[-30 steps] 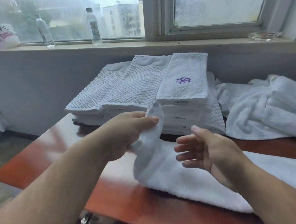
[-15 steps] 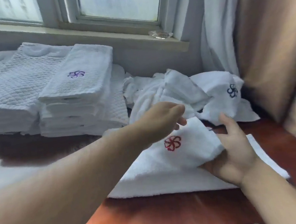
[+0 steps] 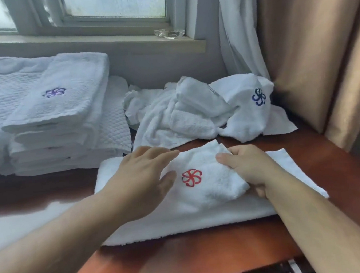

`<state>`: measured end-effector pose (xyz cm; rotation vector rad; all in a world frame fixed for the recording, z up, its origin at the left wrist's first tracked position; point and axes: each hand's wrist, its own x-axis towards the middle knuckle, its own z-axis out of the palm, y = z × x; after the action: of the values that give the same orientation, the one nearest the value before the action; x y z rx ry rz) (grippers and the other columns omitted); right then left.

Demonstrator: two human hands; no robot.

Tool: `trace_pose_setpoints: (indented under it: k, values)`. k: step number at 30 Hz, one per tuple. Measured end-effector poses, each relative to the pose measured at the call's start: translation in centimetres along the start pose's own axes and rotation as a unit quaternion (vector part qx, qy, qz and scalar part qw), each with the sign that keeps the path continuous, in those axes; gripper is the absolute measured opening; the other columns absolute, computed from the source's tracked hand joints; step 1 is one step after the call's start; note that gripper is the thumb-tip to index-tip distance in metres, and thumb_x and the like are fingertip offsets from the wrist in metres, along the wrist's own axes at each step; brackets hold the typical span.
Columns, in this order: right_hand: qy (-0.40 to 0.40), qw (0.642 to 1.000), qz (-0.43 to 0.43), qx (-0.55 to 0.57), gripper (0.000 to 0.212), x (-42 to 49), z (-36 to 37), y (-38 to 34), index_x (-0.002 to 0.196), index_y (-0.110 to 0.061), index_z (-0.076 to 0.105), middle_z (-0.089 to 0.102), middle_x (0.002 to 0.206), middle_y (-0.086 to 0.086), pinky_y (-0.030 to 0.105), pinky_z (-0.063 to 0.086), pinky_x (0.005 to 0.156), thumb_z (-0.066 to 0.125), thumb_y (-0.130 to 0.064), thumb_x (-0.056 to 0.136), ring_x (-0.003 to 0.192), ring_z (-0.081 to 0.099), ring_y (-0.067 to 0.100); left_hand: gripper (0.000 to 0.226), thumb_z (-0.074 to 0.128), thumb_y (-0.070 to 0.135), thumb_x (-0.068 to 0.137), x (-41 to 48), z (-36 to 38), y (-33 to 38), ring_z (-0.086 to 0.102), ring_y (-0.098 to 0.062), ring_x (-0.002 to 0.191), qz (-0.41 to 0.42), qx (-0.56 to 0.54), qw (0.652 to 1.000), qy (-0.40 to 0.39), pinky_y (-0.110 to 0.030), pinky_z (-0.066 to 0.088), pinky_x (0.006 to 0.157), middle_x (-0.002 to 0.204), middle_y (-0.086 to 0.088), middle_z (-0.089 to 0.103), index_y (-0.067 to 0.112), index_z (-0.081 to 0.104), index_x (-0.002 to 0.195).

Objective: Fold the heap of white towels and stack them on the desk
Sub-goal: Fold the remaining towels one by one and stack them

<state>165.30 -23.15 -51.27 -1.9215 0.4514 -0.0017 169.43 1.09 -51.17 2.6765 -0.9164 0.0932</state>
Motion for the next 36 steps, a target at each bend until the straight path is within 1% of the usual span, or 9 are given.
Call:
trace_pose_setpoints:
  k: [5, 8, 13, 16, 19, 22, 25, 31, 36]
  values:
    - [0.078, 0.996, -0.029, 0.032, 0.019, -0.7, -7.7, 1.4, 0.096, -0.017, 0.077, 0.075, 0.099, 0.020, 0.046, 0.060, 0.073, 0.064, -0.030, 0.098, 0.093, 0.072, 0.041, 0.058, 0.032, 0.056, 0.097, 1.4, 0.3, 2.9, 0.017, -0.005, 0.143, 0.049, -0.005, 0.999, 0.002, -0.027, 0.014, 0.115, 0.156, 0.025, 0.030, 0.046, 0.025, 0.154]
    - [0.101, 0.992, -0.003, 0.074, 0.016, -0.7, -12.6, 3.1, 0.107, -0.015, 0.075, 0.078, 0.094, 0.010, 0.034, 0.060, 0.061, 0.064, -0.023, 0.099, 0.084, 0.077, 0.027, 0.059, 0.025, 0.057, 0.097, 2.6, 1.4, 4.5, 0.010, -0.006, 0.147, 0.074, 0.006, 0.997, -0.031, -0.029, 0.010, 0.117, 0.162, 0.022, 0.020, 0.049, 0.018, 0.155]
    - [0.132, 0.977, 0.049, -0.158, 0.020, -0.5, -14.6, 7.1, 0.084, -0.013, 0.072, 0.075, 0.081, 0.001, 0.031, 0.048, 0.062, 0.063, -0.027, 0.096, 0.072, 0.070, 0.020, 0.062, 0.015, 0.062, 0.099, 3.0, 4.5, 5.3, -0.005, -0.012, 0.154, 0.068, 0.077, 0.989, -0.110, -0.033, -0.006, 0.121, 0.168, 0.012, -0.002, 0.045, 0.001, 0.158]
    - [0.226, 0.931, 0.023, -0.286, 0.027, -0.5, -14.2, 7.3, 0.115, -0.021, 0.069, 0.070, 0.111, 0.002, 0.034, 0.050, 0.079, 0.063, -0.034, 0.093, 0.098, 0.066, 0.024, 0.073, 0.001, 0.071, 0.090, 3.0, 4.4, 4.8, -0.003, -0.011, 0.154, 0.065, 0.063, 0.992, -0.085, -0.033, -0.005, 0.122, 0.168, 0.012, 0.002, 0.044, 0.005, 0.158]
    - [0.318, 0.878, -0.123, -0.336, 0.041, -0.9, -12.2, 5.4, 0.130, -0.027, 0.062, 0.060, 0.122, -0.004, 0.031, 0.044, 0.084, 0.057, -0.040, 0.091, 0.106, 0.059, 0.016, 0.086, -0.010, 0.075, 0.081, 3.1, 3.6, 3.9, -0.003, -0.012, 0.154, 0.044, 0.078, 0.994, -0.061, -0.037, -0.001, 0.124, 0.168, 0.010, 0.005, 0.042, 0.005, 0.158]
    - [0.170, 0.906, -0.205, -0.329, 0.053, -1.0, -8.0, 3.8, 0.132, -0.031, 0.062, 0.055, 0.137, -0.012, 0.024, 0.033, 0.101, 0.043, -0.058, 0.092, 0.129, 0.048, 0.009, 0.086, -0.010, 0.076, 0.082, 2.7, 3.7, 3.1, -0.007, -0.013, 0.154, 0.021, 0.089, 0.992, -0.081, -0.040, -0.004, 0.125, 0.169, 0.006, -0.001, 0.039, -0.001, 0.159]
    - [-0.019, 0.892, -0.146, -0.427, 0.063, -0.1, -5.1, 4.8, 0.156, -0.042, 0.028, 0.012, 0.167, -0.013, 0.034, 0.003, 0.124, 0.025, -0.068, 0.098, 0.155, 0.000, 0.010, 0.089, -0.016, 0.078, 0.080, 1.5, 4.5, 2.3, -0.008, -0.013, 0.154, 0.025, 0.095, 0.991, -0.091, -0.038, -0.008, 0.122, 0.169, 0.006, -0.005, 0.038, -0.006, 0.159]
    - [-0.032, 0.873, -0.124, -0.470, 0.078, 0.6, -4.4, 5.9, 0.157, -0.049, 0.008, 0.000, 0.168, -0.015, 0.034, -0.010, 0.121, 0.005, -0.081, 0.087, 0.153, -0.012, 0.006, 0.086, -0.014, 0.079, 0.081, 0.6, 4.8, 0.8, -0.011, -0.010, 0.154, 0.026, 0.070, 0.994, -0.079, -0.038, -0.008, 0.123, 0.168, 0.011, -0.006, 0.042, -0.004, 0.158]
    - [-0.037, 0.861, -0.070, -0.503, 0.079, -0.8, -1.9, 4.3, 0.159, -0.042, -0.002, -0.008, 0.169, -0.002, 0.043, -0.009, 0.124, 0.005, -0.076, 0.089, 0.155, -0.015, 0.021, 0.071, -0.005, 0.075, 0.086, 0.3, 3.6, -1.9, -0.007, -0.010, 0.153, 0.006, 0.040, 0.997, -0.070, -0.041, -0.005, 0.124, 0.166, 0.021, -0.001, 0.057, 0.007, 0.153]
